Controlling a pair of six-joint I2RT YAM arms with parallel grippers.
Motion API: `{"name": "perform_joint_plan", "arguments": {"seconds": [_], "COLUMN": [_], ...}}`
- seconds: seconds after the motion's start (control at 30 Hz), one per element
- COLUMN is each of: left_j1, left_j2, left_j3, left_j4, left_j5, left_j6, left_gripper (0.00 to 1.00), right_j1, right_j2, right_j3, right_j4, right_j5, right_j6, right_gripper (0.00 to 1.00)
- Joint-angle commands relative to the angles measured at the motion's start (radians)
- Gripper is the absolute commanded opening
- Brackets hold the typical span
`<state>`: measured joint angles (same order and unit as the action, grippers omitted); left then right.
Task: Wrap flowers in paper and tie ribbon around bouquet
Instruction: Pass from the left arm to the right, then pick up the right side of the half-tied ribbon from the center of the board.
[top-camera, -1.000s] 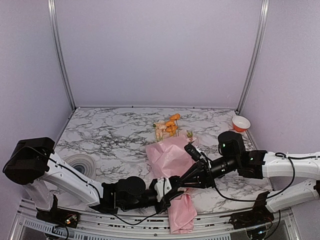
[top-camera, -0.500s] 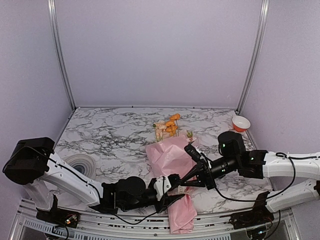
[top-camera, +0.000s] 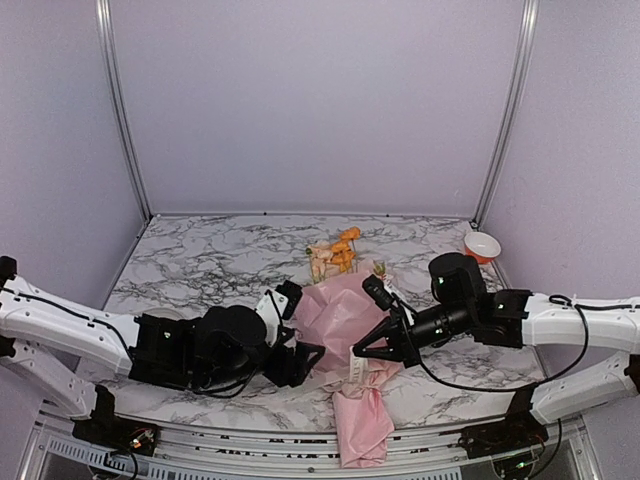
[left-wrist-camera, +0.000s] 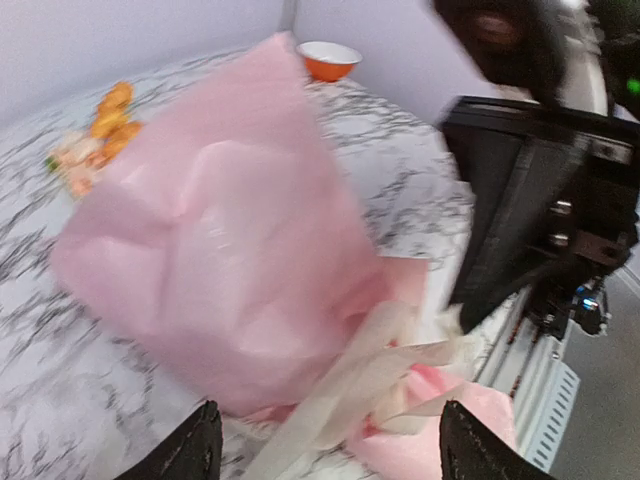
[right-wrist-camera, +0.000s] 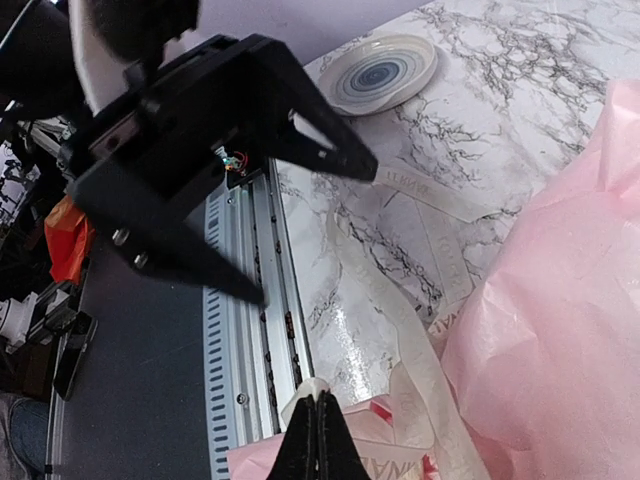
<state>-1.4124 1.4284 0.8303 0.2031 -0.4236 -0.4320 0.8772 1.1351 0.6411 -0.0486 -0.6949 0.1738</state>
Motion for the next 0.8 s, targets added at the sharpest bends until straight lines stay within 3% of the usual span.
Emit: {"name": "perform_joint_plan", "arguments": {"seconds": [0.0, 0.17, 0.43, 0.5, 0.67, 0.77], "left_j1": [0.094, 0.138, 0.157, 0.169, 0.165, 0.115], "left_j2": [-0.143, -0.279, -0.095, -0.070, -0.083, -0.115], "left_j3": [-0.062, -0.252, -0.249, -0.258, -0.234, -0.154], "left_j4": [-0.596, -0.632, -0.584, -0.554, -0.517, -0.490], "left_j5": [-0.148, -0.081, -0.004, 0.022, 0.062, 0.035], "left_j6": [-0.472, -0.628, -0.571, -0.558, -0.503, -0.363], "left_gripper": [0.74, 0.76, 0.74, 0.59, 0.00, 0.00], "right_j1": [0.001, 0.002, 0.001, 0.001, 0.002, 0.000], "right_j2": [0.028, 0.043, 0.066, 0.067, 0.072, 0.087], "right_j3": [0.060, 0.064, 0.076, 0.073, 0.075, 0.086], "right_j4": [-0.020, -0.005, -0.020, -0.016, -0.018, -0.021], "right_j5": [0.015, 0.005, 0.010, 0.011, 0.031, 0.058], "right_j6": [-0.022, -0.022, -0.035, -0.031, -0.018, -0.008], "right_gripper": [0.00, 0.00, 0.00, 0.00, 0.00, 0.00]}}
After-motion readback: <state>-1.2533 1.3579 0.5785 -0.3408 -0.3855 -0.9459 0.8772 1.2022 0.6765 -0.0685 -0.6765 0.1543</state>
